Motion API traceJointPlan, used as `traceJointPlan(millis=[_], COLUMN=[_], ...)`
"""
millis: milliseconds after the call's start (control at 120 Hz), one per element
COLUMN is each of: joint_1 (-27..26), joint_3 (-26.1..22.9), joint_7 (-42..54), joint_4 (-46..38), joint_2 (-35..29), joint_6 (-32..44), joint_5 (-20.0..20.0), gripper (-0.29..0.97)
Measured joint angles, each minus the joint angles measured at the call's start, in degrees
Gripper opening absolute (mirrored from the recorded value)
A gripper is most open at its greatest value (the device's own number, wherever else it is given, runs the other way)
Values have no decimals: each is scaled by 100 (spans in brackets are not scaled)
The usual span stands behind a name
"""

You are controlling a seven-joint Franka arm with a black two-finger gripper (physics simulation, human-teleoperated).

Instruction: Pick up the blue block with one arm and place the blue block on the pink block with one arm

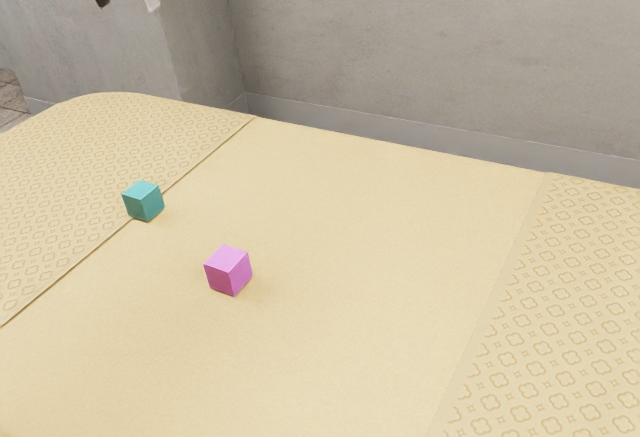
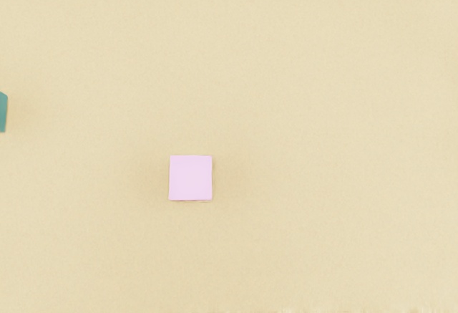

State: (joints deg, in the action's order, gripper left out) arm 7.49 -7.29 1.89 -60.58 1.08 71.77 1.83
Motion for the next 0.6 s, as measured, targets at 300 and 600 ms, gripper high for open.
traceJointPlan(millis=[300, 600], joint_1=[-103, 203], joint_3=[-537, -537], joint_7=[196, 546], joint_4=[-69, -3607], joint_2=[548, -379], joint_6=[-264, 1561], joint_5=[-97, -883], gripper=[68, 68])
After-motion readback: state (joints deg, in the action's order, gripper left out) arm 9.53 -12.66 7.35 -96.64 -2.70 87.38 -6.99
